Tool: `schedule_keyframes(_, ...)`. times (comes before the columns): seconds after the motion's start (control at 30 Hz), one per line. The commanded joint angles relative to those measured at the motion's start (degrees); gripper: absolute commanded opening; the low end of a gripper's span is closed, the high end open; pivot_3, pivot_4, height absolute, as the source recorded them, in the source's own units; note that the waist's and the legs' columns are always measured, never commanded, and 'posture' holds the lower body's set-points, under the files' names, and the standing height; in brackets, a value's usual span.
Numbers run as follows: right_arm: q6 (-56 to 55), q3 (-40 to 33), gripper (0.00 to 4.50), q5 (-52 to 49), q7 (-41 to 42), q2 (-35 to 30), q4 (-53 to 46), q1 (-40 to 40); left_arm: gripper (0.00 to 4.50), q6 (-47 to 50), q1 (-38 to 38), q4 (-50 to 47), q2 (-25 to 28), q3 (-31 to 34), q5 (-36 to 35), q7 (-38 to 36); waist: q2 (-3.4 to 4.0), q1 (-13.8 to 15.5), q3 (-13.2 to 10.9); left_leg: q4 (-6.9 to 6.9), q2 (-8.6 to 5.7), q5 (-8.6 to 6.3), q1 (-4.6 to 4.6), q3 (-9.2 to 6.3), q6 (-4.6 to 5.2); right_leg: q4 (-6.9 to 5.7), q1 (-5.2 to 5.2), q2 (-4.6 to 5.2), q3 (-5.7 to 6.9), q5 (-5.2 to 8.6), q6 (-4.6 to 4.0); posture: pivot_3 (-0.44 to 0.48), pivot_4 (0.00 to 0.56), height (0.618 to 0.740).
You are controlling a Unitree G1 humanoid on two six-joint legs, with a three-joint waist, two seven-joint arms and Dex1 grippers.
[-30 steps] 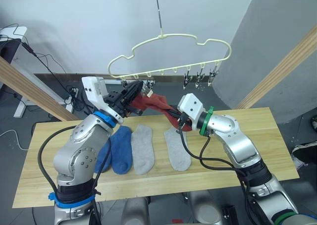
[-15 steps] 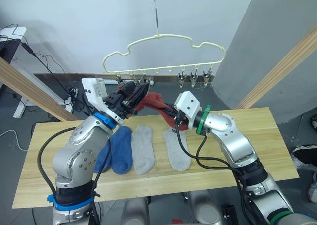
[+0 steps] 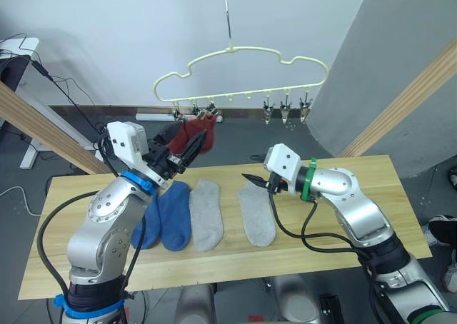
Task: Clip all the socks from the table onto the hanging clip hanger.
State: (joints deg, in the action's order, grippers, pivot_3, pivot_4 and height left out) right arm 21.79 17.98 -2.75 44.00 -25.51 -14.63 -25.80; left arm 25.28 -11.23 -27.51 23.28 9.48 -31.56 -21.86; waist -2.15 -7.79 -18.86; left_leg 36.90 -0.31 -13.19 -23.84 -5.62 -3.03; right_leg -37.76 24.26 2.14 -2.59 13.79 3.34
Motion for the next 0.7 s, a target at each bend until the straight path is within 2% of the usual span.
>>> schedule_keyframes(0.03,-1.27,-5.95,2.23,-5.02,5.97,-6.48,-7.09,2.58,3.42,-6.54,2.15,-3.26,-1.19,-2.43,5.43,0.21,0.03,0.03,-0.02,0.00,-0.01,0.00,0.00,0.01,0.00,0.02,-0.01,0.02,-0.01,0.00,0.00,-0.248,0.323,0.740)
schedule_keyframes(0.17,0.20,-12.09,2.23,-10.94,9.81,-12.03,-9.76,3.68,3.42,-10.25,3.51,-2.78,-2.91,-4.80,8.84,0.20,0.03,-0.06,-0.02,0.02,-0.02,0.00,-0.03,0.08,0.00,0.10,-0.03,0.04,-0.05,0.00,0.01,-0.257,0.319,0.740)
schedule_keyframes(0.4,5.56,-18.37,2.23,-19.64,11.38,-15.90,-14.67,4.26,3.42,-15.79,3.11,1.04,-7.74,-7.62,15.27,3.58,0.04,-0.25,-0.02,0.05,0.05,0.01,0.03,0.07,0.02,0.03,-0.03,-0.09,-0.07,0.03,0.05,-0.285,0.315,0.740)
schedule_keyframes(0.57,8.12,-19.79,2.23,-22.15,9.85,-16.73,-16.20,4.22,3.42,-18.38,2.78,2.86,-9.88,-8.59,18.17,4.95,0.03,-0.30,-0.02,0.06,0.03,0.01,0.01,0.10,0.02,0.05,-0.04,-0.07,-0.10,0.00,0.02,-0.299,0.314,0.740)
schedule_keyframes(0.7,8.85,-20.48,2.26,-23.16,9.38,-17.55,-16.61,4.78,2.54,-20.12,2.78,4.31,-11.61,-9.08,19.99,6.10,0.03,-0.30,-0.02,0.06,0.01,0.01,0.00,0.10,0.02,0.06,-0.04,-0.06,-0.10,0.00,0.02,-0.304,0.314,0.740)
